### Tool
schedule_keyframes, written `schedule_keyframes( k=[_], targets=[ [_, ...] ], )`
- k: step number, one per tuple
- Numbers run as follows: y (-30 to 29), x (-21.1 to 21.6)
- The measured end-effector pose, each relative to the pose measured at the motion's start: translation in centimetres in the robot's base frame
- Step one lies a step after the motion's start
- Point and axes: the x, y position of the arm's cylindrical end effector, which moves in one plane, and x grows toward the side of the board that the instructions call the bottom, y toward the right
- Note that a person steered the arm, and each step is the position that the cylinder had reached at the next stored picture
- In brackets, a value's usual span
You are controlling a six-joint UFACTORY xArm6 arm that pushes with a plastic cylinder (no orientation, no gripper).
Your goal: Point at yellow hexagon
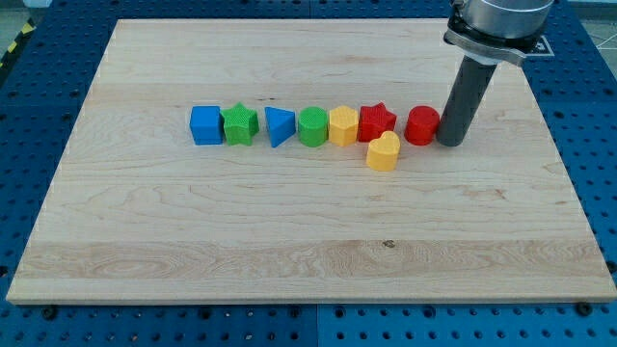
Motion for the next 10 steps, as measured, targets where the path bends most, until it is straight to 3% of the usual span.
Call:
schedule_keyframes(
  k=[3, 5, 6, 10],
  targets=[
    [-0.5, 0.9],
    [-1.4, 8.3],
    [-5.1, 9.5],
    [-13.9, 5.2]
  ],
)
